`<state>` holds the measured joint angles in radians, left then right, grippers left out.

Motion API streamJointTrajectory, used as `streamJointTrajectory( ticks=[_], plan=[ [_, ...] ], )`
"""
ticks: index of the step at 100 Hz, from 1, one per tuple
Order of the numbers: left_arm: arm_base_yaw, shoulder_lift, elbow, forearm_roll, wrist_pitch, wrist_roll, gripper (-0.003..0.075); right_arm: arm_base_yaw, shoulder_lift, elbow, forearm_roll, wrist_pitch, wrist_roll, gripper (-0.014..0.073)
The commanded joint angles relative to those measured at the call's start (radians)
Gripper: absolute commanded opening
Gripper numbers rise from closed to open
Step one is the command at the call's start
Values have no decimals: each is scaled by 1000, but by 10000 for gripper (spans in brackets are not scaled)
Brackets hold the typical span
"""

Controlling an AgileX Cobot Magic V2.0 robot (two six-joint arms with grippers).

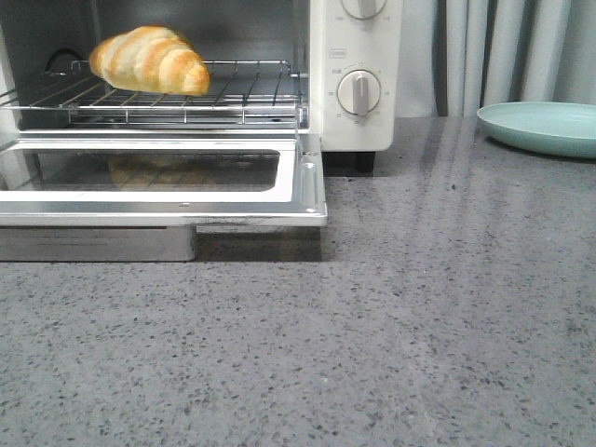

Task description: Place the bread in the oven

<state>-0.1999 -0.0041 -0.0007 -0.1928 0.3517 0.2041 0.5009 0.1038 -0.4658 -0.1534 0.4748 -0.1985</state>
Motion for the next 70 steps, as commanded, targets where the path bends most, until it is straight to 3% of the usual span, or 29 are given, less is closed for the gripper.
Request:
streamJointTrajectory(
  ticks=[1, 28, 39, 55, 70],
  plan=[
    [2, -29, 25, -18, -46, -10, -21, -8, 14, -22, -15, -87, 1, -60],
    [2, -29, 25, -18, -46, -10, -21, -8, 12, -20, -31, -24, 1, -60],
    [2, -29, 25, -18, -46, -10, -21, -53, 12, 32, -46, -35, 4, -60],
    [2, -29, 25, -18, -46, -10, -21, -206, 12, 228, 10, -280, 225, -60],
    [2, -29, 25, -18, -46, -10, -21, -318, 8, 416, 10, -457, 246, -60]
  ],
)
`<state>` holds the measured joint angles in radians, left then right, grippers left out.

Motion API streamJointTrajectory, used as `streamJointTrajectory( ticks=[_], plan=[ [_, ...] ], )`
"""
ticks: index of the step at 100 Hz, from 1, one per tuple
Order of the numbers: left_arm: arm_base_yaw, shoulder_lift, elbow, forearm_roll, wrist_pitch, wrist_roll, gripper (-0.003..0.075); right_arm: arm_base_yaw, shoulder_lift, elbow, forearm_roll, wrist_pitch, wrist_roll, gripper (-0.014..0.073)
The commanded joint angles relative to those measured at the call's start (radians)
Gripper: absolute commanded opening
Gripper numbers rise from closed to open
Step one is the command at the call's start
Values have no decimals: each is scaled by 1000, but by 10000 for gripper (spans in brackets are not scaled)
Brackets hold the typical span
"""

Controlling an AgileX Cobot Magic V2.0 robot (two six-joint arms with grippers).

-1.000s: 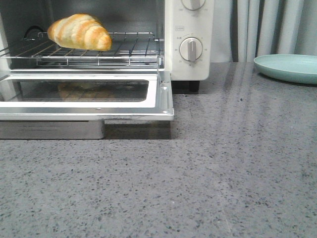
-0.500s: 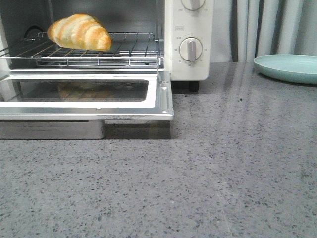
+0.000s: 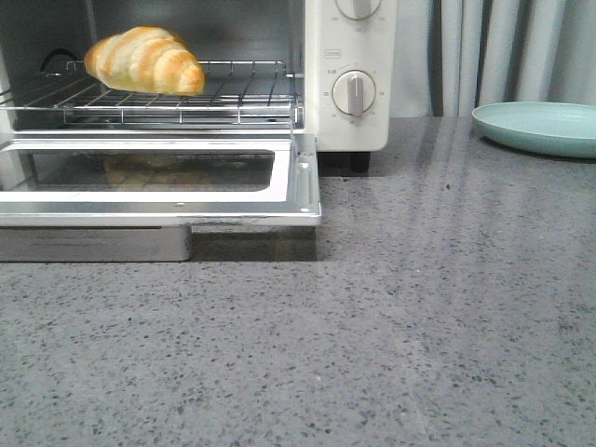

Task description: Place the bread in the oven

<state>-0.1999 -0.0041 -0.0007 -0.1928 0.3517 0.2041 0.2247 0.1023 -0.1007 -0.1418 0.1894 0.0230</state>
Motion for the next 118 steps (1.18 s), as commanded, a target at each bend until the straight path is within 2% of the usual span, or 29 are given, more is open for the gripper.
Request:
streamJointTrajectory(
  ticks=[1, 10, 16, 40, 118],
  plan=[
    [2, -29, 25, -18, -46, -10, -21, -47, 8, 57, -2, -174, 31, -60],
    [2, -29, 25, -18, -46, -10, -21, -54, -33, 127, -2, -160, 94, -60],
    [2, -29, 25, -18, -46, -10, -21, -54, -68, 119, -5, -35, 99, -60],
    [2, -29, 25, -18, -47, -10, -21, -95, -131, 123, -10, 118, 99, -60],
    [2, -29, 25, -18, -47, -10, -21, -96, -131, 123, -21, 114, 99, -60]
  ],
)
